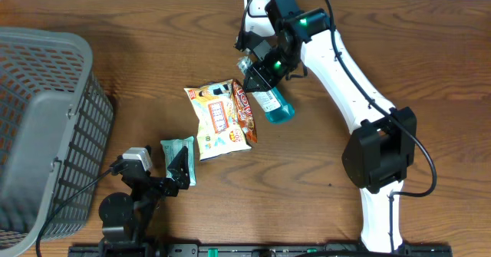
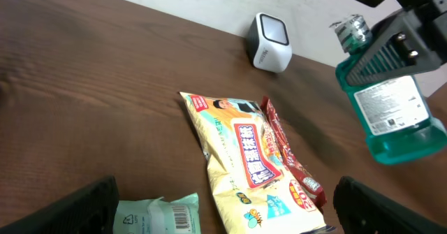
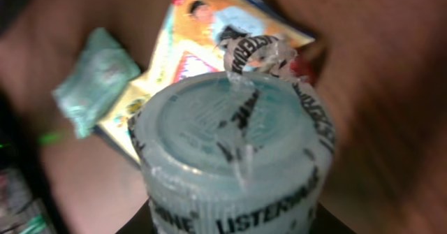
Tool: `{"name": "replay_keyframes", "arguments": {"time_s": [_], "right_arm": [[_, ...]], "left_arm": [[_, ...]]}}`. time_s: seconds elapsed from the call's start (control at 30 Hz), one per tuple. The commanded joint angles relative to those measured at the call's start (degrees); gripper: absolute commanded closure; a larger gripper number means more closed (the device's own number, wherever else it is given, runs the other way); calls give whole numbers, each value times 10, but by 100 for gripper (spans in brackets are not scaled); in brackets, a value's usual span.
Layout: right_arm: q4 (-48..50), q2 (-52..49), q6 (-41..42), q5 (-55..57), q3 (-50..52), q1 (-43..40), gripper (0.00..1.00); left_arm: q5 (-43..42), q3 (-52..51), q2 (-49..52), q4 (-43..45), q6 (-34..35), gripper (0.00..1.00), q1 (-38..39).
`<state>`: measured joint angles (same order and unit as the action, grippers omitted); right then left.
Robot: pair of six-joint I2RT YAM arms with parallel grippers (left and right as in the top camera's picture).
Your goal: Scan the item barcode
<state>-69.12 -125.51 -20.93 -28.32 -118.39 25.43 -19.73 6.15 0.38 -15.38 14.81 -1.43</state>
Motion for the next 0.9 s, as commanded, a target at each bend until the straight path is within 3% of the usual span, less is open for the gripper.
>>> {"name": "replay_keyframes", "arguments": {"time_s": [0.0,0.17,0.4,0.5,0.67,0.87], "right_arm": [[11,23,8,64,-2,-2,99],[22,23,8,90,-2,-3,99],[106,23,0,258,-2,-4,99],[137,23,-19,257,-2,-14,99],[146,23,-31,161,-2,-38,99],[219,23,-91,212,-2,-37,99]], "left_arm": [[1,-6,-2,-14,-1,2,1],[1,-6,-2,-14,-1,2,1],[1,-6,-2,-14,-1,2,1],[1,-6,-2,-14,-1,2,1],[1,-6,-2,-14,-1,2,1],[1,-6,-2,-14,-1,2,1]]}}
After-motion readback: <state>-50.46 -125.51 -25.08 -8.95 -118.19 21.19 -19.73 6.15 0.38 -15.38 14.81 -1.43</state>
